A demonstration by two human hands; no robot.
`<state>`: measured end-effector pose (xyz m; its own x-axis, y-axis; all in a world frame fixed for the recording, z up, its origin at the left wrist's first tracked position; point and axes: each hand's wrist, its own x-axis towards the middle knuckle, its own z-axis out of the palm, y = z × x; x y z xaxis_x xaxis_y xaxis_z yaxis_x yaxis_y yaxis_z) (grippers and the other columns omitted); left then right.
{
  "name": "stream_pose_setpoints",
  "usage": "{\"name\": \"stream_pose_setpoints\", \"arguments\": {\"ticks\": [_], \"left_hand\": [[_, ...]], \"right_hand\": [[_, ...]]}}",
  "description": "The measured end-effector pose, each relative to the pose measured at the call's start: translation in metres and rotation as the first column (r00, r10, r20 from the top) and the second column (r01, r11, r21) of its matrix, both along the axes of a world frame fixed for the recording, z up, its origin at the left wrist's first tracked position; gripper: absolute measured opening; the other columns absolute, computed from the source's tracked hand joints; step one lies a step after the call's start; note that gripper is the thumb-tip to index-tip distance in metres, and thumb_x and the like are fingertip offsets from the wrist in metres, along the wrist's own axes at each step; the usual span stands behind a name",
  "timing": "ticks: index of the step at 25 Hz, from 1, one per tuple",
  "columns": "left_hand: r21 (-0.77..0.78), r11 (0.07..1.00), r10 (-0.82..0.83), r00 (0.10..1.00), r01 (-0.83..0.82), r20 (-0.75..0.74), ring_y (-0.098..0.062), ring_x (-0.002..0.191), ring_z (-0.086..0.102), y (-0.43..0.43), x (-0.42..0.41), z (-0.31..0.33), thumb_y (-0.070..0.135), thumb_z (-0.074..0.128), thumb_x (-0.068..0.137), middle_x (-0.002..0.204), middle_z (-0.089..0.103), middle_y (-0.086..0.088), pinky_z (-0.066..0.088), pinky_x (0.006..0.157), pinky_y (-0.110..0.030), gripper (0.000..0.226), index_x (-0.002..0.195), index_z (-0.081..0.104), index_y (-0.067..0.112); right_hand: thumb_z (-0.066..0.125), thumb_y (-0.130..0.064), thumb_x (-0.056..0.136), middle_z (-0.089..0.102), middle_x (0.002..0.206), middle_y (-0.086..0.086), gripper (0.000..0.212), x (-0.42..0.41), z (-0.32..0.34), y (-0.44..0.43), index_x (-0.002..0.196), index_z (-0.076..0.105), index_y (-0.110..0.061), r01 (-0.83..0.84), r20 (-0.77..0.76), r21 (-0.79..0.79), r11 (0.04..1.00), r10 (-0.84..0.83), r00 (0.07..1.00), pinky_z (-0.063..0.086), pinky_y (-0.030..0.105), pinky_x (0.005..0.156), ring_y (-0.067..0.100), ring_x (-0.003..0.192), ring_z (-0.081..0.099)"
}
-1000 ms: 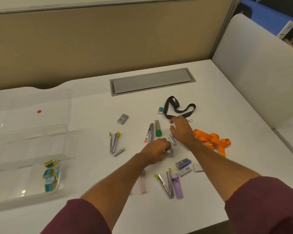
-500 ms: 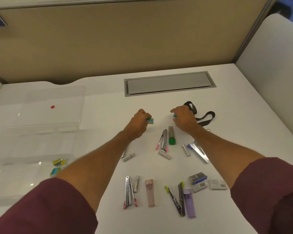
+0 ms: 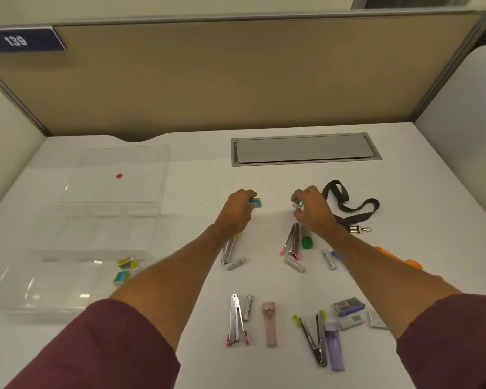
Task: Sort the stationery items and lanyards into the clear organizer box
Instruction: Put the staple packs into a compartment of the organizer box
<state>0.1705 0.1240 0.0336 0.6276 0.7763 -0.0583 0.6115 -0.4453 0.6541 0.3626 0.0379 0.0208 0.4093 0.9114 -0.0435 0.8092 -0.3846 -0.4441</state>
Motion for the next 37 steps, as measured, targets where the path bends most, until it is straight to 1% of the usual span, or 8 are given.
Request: {"name": "stream_pose_setpoints", "arguments": {"ticks": [3,7,14,18,21,26,32,37], "left_hand": [[0.006,0.999,0.041,0.999,-0.041,0.019,-0.032,0.116,0.053,-0.004,-0.031,0.011,-0.004,0.047,0.092,0.124,0.058,-0.021,0.039,0.101,-0.032,0.036,0.126,0.055,-0.002],[0.040,0.994,0.103,0.993,-0.106,0.053,-0.034,0.106,0.056,-0.007,-0.095,0.027,-0.007,0.049,0.088,0.112,0.062,-0.023,0.041,0.090,-0.032,0.030,0.115,0.061,-0.004],[0.074,0.965,0.242,0.965,-0.250,0.106,-0.031,0.105,0.058,-0.010,-0.213,0.041,-0.003,0.051,0.091,0.113,0.063,-0.020,0.044,0.092,-0.032,0.028,0.117,0.060,-0.001],[0.065,0.955,0.290,0.957,-0.289,-0.013,-0.029,0.112,0.056,-0.017,-0.270,0.028,0.003,0.052,0.092,0.120,0.063,-0.015,0.043,0.097,-0.035,0.030,0.121,0.060,0.006],[0.157,0.960,0.264,0.939,-0.232,-0.222,-0.026,0.114,0.052,-0.022,-0.299,0.014,0.009,0.049,0.094,0.121,0.063,-0.005,0.040,0.096,-0.038,0.030,0.122,0.059,0.016],[0.218,0.967,0.208,0.901,-0.131,-0.381,-0.022,0.109,0.050,-0.024,-0.317,-0.003,0.014,0.049,0.095,0.110,0.066,-0.001,0.030,0.088,-0.035,0.024,0.114,0.060,0.023],[0.136,0.985,0.148,0.935,-0.109,-0.321,-0.022,0.115,0.049,-0.024,-0.323,-0.006,0.020,0.047,0.096,0.120,0.062,-0.001,0.029,0.094,-0.038,0.027,0.122,0.054,0.023],[0.167,0.985,0.097,0.951,-0.048,-0.293,-0.022,0.119,0.047,-0.024,-0.320,0.003,0.021,0.044,0.098,0.126,0.058,-0.001,0.030,0.099,-0.039,0.028,0.124,0.053,0.020]], "right_hand": [[0.064,-0.007,0.085,0.052,0.119,0.014,0.028,-0.046,0.009,0.000,0.113,0.061,-0.009,-0.021,-0.031,0.016,1.000,0.022,0.999,0.047,0.030,0.089,0.027,0.108,0.055],[0.063,-0.008,0.087,0.058,0.114,0.016,0.023,-0.128,0.021,0.010,0.110,0.064,-0.006,-0.154,-0.052,0.084,0.985,0.158,0.986,0.046,0.031,0.090,0.028,0.108,0.055],[0.058,-0.008,0.087,0.057,0.112,0.013,0.023,-0.271,0.036,0.027,0.110,0.062,-0.008,-0.271,-0.082,0.132,0.954,0.283,0.956,0.041,0.028,0.090,0.027,0.107,0.051],[0.054,-0.005,0.087,0.056,0.111,0.012,0.024,-0.324,0.033,0.024,0.109,0.061,-0.008,-0.313,-0.106,0.145,0.939,0.329,0.938,0.045,0.032,0.087,0.026,0.106,0.050],[0.055,-0.008,0.088,0.056,0.111,0.012,0.022,-0.348,0.028,0.021,0.109,0.061,-0.009,-0.352,-0.126,0.117,0.929,0.365,0.922,0.046,0.033,0.086,0.025,0.105,0.050],[0.058,-0.018,0.085,0.061,0.107,0.007,0.031,-0.371,0.021,0.014,0.116,0.055,-0.017,-0.361,-0.008,-0.015,0.933,0.361,0.933,0.038,0.034,0.085,0.026,0.105,0.047],[0.060,-0.022,0.080,0.059,0.111,0.005,0.045,-0.382,0.018,0.003,0.123,0.047,-0.019,-0.315,-0.006,-0.122,0.941,0.317,0.949,0.031,0.040,0.095,0.025,0.114,0.041],[0.058,-0.026,0.086,0.052,0.129,0.001,0.044,-0.380,0.018,-0.008,0.128,0.047,-0.019,-0.283,0.016,-0.056,0.958,0.284,0.959,0.031,0.039,0.099,0.024,0.123,0.039]]}}
